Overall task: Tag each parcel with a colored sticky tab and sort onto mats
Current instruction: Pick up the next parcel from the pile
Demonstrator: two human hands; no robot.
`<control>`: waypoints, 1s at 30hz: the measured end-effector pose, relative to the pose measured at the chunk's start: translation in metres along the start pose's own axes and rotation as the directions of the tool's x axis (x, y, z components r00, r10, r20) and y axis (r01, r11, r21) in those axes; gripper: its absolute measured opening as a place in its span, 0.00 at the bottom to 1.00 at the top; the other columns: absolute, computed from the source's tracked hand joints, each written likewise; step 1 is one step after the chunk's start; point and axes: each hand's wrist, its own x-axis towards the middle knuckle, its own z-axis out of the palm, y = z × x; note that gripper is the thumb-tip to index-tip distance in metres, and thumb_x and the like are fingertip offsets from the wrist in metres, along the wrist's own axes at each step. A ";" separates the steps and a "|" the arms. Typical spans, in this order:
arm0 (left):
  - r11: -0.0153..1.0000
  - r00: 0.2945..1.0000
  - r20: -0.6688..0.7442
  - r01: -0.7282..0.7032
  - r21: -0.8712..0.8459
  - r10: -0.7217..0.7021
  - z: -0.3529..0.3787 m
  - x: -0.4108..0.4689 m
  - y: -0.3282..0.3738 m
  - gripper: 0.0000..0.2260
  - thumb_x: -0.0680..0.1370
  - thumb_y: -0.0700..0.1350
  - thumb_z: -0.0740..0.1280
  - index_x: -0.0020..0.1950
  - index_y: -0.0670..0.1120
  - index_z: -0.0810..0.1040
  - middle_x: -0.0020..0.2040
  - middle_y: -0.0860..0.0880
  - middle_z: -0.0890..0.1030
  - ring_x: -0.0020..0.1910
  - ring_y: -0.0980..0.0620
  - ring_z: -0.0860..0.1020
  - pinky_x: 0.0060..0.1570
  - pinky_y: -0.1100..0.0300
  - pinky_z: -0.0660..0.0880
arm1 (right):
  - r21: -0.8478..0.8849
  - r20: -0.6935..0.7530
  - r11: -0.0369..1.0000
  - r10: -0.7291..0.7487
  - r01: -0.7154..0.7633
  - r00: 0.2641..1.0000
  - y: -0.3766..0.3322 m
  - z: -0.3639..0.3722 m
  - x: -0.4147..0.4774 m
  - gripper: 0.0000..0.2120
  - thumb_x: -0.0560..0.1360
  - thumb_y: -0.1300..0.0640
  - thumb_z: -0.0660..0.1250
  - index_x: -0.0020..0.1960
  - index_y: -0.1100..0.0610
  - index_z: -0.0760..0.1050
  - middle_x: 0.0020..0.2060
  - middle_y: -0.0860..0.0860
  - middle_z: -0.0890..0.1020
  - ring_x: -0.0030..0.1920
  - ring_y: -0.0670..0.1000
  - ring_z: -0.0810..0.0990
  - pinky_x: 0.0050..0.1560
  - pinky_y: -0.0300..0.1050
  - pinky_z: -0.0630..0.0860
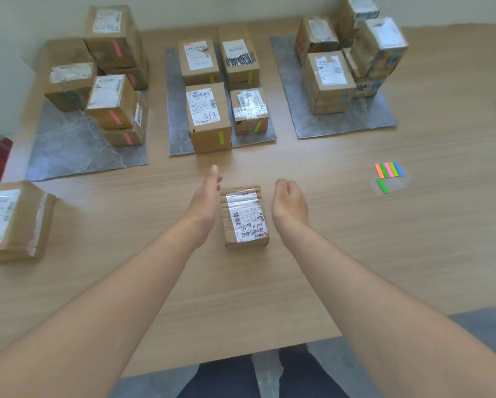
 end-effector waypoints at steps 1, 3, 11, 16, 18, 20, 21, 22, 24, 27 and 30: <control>1.000 1.000 0.008 -0.020 -0.005 0.020 0.002 -0.001 0.007 0.27 0.83 0.64 0.51 0.75 0.50 0.71 0.74 0.49 0.71 0.74 0.51 0.66 0.77 0.47 0.58 | 0.009 -0.001 1.000 -0.006 0.006 1.000 -0.004 -0.001 0.002 0.13 0.79 0.47 0.54 0.40 0.52 0.69 0.44 0.51 0.77 0.46 0.54 0.74 0.54 0.53 0.73; 0.998 0.995 0.073 -0.063 0.005 0.062 0.013 -0.006 0.019 0.27 0.83 0.64 0.51 0.75 0.51 0.70 0.74 0.50 0.70 0.75 0.51 0.65 0.77 0.46 0.57 | 0.067 -0.050 0.998 -0.012 0.015 0.999 -0.009 -0.013 0.000 0.13 0.78 0.46 0.54 0.40 0.51 0.69 0.42 0.49 0.75 0.44 0.53 0.73 0.55 0.54 0.73; 0.994 0.972 0.218 -0.102 0.038 0.092 0.053 -0.008 0.035 0.28 0.83 0.65 0.50 0.78 0.53 0.66 0.77 0.51 0.67 0.77 0.48 0.62 0.77 0.45 0.56 | 0.221 -0.087 0.975 -0.007 0.026 0.996 -0.011 -0.052 0.008 0.13 0.81 0.48 0.55 0.39 0.49 0.69 0.35 0.45 0.71 0.38 0.47 0.70 0.47 0.47 0.69; 0.995 0.958 0.277 -0.095 0.039 0.080 0.103 -0.009 0.042 0.27 0.83 0.63 0.50 0.78 0.52 0.65 0.76 0.49 0.68 0.77 0.49 0.63 0.77 0.46 0.56 | 0.259 -0.109 0.966 0.032 -0.003 0.993 0.003 -0.084 0.033 0.14 0.82 0.48 0.55 0.38 0.49 0.68 0.34 0.45 0.69 0.38 0.47 0.68 0.49 0.48 0.68; 0.996 0.956 0.285 -0.086 0.028 0.075 0.128 -0.008 0.045 0.27 0.84 0.62 0.50 0.78 0.50 0.65 0.76 0.48 0.68 0.77 0.49 0.63 0.78 0.48 0.56 | 0.251 -0.115 0.968 0.028 0.002 0.993 0.011 -0.098 0.050 0.11 0.82 0.48 0.55 0.43 0.49 0.70 0.36 0.43 0.70 0.43 0.49 0.70 0.53 0.48 0.70; 0.997 0.955 0.290 -0.073 0.026 0.062 0.154 -0.007 0.047 0.27 0.84 0.61 0.50 0.78 0.50 0.65 0.77 0.48 0.67 0.77 0.49 0.63 0.78 0.49 0.56 | 0.246 -0.103 0.969 0.029 -0.003 0.994 0.020 -0.113 0.068 0.11 0.82 0.47 0.55 0.50 0.50 0.73 0.42 0.43 0.73 0.49 0.50 0.72 0.58 0.49 0.71; 0.997 0.953 0.297 -0.069 0.025 0.058 0.168 -0.006 0.047 0.26 0.84 0.61 0.49 0.78 0.50 0.65 0.77 0.47 0.67 0.77 0.49 0.63 0.78 0.49 0.56 | 0.248 -0.091 0.969 0.035 -0.011 0.995 0.025 -0.120 0.076 0.14 0.82 0.46 0.55 0.54 0.52 0.75 0.46 0.44 0.75 0.52 0.50 0.73 0.61 0.49 0.71; 0.998 0.953 0.299 -0.066 0.022 0.056 0.182 -0.005 0.047 0.26 0.84 0.61 0.49 0.78 0.49 0.65 0.77 0.48 0.67 0.77 0.50 0.63 0.78 0.49 0.57 | 0.250 -0.082 0.968 0.042 -0.020 0.996 0.029 -0.129 0.084 0.17 0.82 0.45 0.55 0.59 0.52 0.77 0.49 0.45 0.76 0.55 0.50 0.75 0.63 0.49 0.72; 0.998 0.956 0.290 -0.060 0.022 0.051 0.210 -0.004 0.048 0.26 0.85 0.60 0.49 0.78 0.48 0.66 0.77 0.48 0.67 0.77 0.50 0.63 0.78 0.50 0.56 | 0.251 -0.071 0.968 0.042 -0.023 0.997 0.037 -0.148 0.100 0.19 0.82 0.45 0.55 0.65 0.51 0.77 0.53 0.44 0.78 0.59 0.50 0.76 0.64 0.48 0.72; 0.999 0.961 0.274 -0.048 0.022 0.040 0.252 0.002 0.051 0.26 0.85 0.60 0.49 0.77 0.49 0.67 0.76 0.48 0.68 0.77 0.50 0.63 0.78 0.50 0.57 | 0.259 -0.034 0.965 0.055 -0.044 0.998 0.046 -0.178 0.129 0.17 0.83 0.47 0.55 0.65 0.50 0.77 0.50 0.41 0.78 0.56 0.46 0.74 0.58 0.44 0.68; 1.000 0.967 0.255 -0.005 0.030 -0.003 0.290 0.009 0.051 0.26 0.84 0.61 0.49 0.77 0.50 0.68 0.76 0.48 0.68 0.77 0.48 0.63 0.77 0.49 0.57 | 0.260 -0.019 0.965 0.048 -0.041 0.999 0.056 -0.204 0.155 0.13 0.82 0.46 0.56 0.51 0.48 0.77 0.35 0.41 0.72 0.43 0.47 0.72 0.49 0.46 0.69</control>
